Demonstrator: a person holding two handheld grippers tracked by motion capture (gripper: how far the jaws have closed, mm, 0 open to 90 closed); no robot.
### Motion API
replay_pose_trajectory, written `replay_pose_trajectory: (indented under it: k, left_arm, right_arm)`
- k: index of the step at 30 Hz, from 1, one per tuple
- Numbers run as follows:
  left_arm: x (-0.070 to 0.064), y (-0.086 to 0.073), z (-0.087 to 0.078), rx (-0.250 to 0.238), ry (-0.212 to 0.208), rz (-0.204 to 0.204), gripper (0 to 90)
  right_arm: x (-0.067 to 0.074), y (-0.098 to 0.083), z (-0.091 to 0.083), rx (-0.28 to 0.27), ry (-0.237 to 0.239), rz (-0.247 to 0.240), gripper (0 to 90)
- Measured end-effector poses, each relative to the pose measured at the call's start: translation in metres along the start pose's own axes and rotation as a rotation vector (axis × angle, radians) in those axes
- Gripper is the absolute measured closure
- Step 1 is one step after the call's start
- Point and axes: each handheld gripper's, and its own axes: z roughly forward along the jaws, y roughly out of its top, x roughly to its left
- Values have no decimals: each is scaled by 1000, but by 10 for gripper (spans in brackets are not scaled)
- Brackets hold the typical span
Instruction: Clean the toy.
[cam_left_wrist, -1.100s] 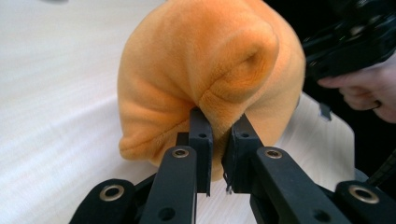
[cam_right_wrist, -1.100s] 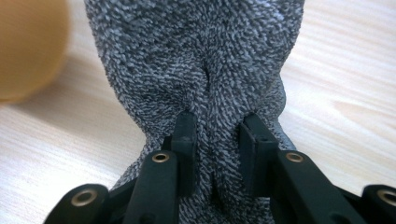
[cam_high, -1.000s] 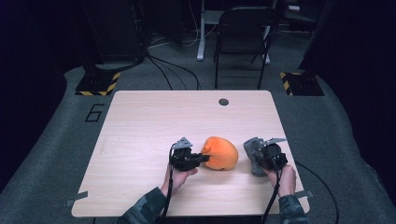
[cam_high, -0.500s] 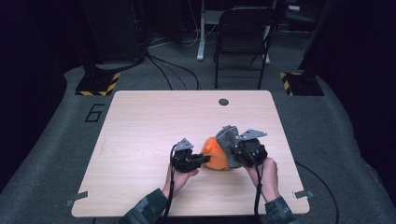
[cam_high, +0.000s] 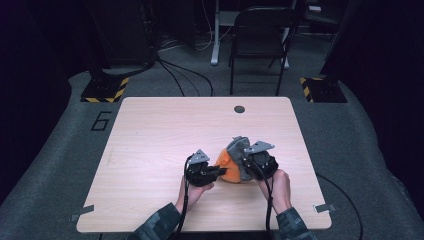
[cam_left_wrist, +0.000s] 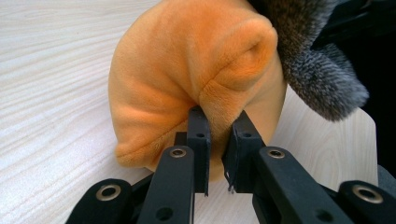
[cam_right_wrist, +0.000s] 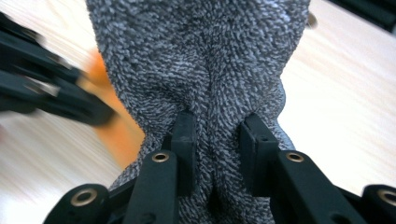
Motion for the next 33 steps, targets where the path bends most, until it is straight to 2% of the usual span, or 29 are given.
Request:
replay_pose_trajectory:
  k: [4, 8, 11, 14, 18, 21, 23, 26, 27, 28, 29, 30, 31, 33]
  left_arm:
    - [1, 0, -1, 0, -1, -2, 813]
    - [2, 0, -1, -5, 1, -5, 813]
    - [4, 0, -1, -5, -2, -9, 813]
    - [4, 1, -1, -6, -3, -6, 812]
    - [5, 0, -2, -13, 0, -21, 812]
    - [6, 0, -2, -13, 2, -21, 812]
    - [5, 1, -2, -11, 0, -19, 812]
    - [3, 0, -2, -11, 4, -9, 811]
    - [3, 0, -2, -11, 5, -9, 811]
    - [3, 0, -2, -9, 10, 1, 811]
    - [2, 0, -2, -10, 7, -6, 811]
    - [1, 0, -1, -15, 7, -13, 811]
    - [2, 1, -1, -12, 7, 0, 811]
    - [2, 1, -2, -12, 8, -1, 811]
  right_arm:
    - [-21, -21, 9, 62, -32, 59, 702]
    - [-40, -43, 33, 147, -46, 113, 702]
    - [-47, -58, 56, 212, -23, 146, 700]
    - [-47, -59, 60, 231, -24, 141, 700]
    - [-52, -50, 41, 192, -38, 145, 700]
    - [-54, -38, 20, 131, -49, 147, 701]
    - [-50, -27, 3, 78, -38, 151, 700]
    - [-33, -8, -19, -15, -1, 118, 698]
    - [-25, -3, -25, -42, 23, 98, 697]
    - [-16, 2, -28, -58, 36, 72, 697]
    - [-7, 6, -29, -75, 39, 41, 695]
    - [2, 9, -29, -73, 46, 23, 694]
    - [8, 12, -26, -70, 50, -5, 693]
    - [14, 12, -20, -50, 35, -38, 693]
